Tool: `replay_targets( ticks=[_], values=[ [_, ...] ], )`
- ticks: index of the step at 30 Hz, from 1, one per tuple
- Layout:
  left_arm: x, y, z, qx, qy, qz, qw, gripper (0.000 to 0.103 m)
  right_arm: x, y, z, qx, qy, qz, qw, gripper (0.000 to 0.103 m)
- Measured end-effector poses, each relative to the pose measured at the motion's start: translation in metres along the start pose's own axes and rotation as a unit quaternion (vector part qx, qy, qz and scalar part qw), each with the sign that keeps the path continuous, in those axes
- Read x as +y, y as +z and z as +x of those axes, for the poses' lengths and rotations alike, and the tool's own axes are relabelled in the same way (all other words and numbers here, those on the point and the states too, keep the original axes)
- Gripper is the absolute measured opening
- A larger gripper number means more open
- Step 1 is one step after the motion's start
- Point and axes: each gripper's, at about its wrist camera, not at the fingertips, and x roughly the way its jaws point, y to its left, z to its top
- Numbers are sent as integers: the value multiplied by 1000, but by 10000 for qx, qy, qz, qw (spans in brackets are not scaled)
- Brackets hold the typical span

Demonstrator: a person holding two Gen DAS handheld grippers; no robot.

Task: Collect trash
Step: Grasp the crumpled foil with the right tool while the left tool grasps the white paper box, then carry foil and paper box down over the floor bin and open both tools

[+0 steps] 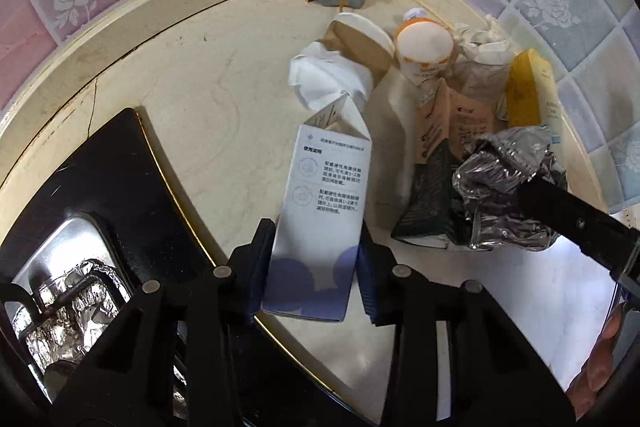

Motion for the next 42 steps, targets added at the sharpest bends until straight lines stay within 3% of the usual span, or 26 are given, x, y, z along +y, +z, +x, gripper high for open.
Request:
replay_targets(
  ticks=[10,15,26,34,42],
  values=[
    [-18,-24,-69,-423,-331,-48,9985,34,0,-25,-39,-335,-11,-290,9990,41],
    [-32,-56,-119,-708,-468,4,9964,34,-4,-42,-88,-539,40,-436,9976,41],
    [-74,-162,-231,-1406,-388,-268,9889,34,-5,-122,-222,-911,431,-1190,9878,41],
    [-111,-246,-271,-1653,-78,-513,9849,34,-32,-184,-285,-881,935,-1559,9794,41],
    [-159,-331,-294,-1862,98,-742,9797,34,-73,-256,-332,-856,863,-1980,9726,41]
  ],
)
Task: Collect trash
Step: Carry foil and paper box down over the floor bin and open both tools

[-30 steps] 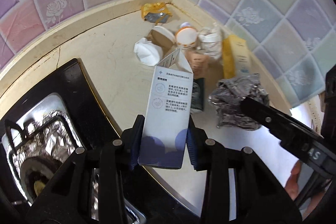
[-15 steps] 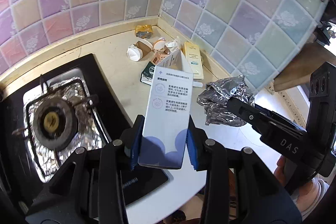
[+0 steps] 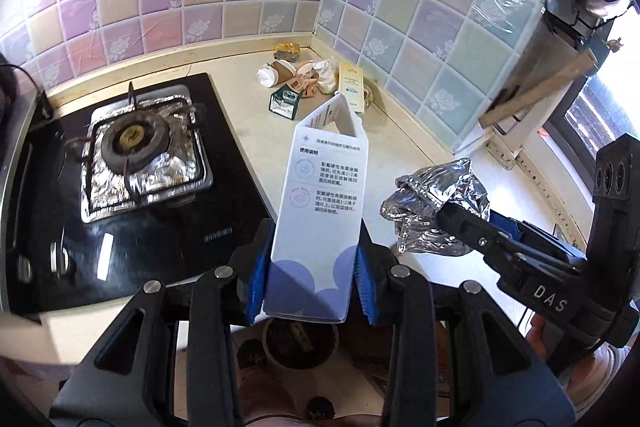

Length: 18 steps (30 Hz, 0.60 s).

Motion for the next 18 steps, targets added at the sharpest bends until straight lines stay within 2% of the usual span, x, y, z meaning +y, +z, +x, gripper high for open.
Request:
replay_targets(
  ticks=[6,11,18],
  values=[
    [-26,-67,-26,103,80,-133,9998,34,-14,-59,-35,270,-52,-129,9995,41],
    [-43,-113,-29,326,81,-111,9994,34,-27,-99,-46,597,-195,-270,9977,41],
    [-51,-149,-9,781,125,-58,9968,34,-48,-147,-44,965,-331,-228,9945,41]
  ],
)
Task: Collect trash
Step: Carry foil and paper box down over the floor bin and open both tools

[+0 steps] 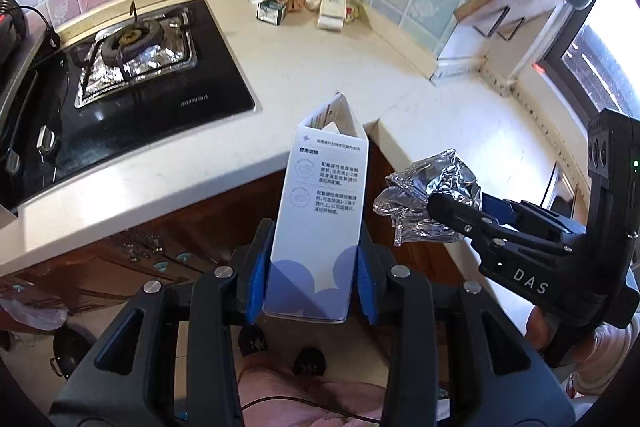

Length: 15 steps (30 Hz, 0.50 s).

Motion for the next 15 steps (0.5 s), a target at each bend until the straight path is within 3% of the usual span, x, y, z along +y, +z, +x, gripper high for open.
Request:
replay_targets(
  ticks=[15],
  values=[
    [11,-56,98,1014,-158,184,9946,34,-24,-64,89,703,-778,-107,9944,41]
  ],
)
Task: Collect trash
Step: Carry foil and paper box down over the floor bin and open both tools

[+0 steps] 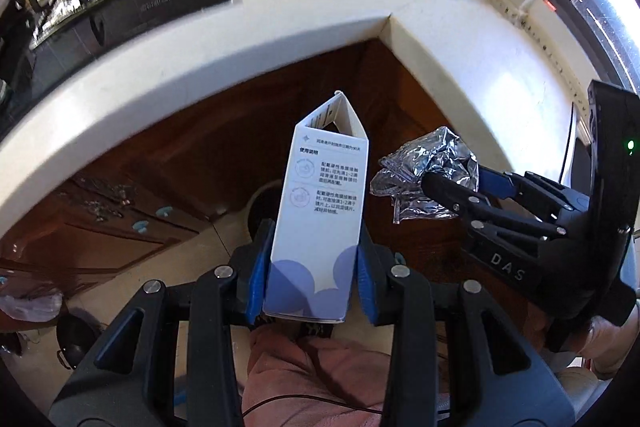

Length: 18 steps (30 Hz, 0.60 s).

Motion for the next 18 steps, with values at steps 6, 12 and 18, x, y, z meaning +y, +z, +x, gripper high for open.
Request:
replay_targets(
  ticks=[6,12,18],
  values=[
    [14,-16,50,319,-172,-5,9993,34,-4,-31,57,345,-277,138,9989,41],
    [30,-27,111,643,-308,42,9974,34,-5,-56,104,498,-524,202,9972,41],
    [36,-29,174,794,-388,221,9958,34,-15,-73,162,685,-659,457,9944,41]
  ],
)
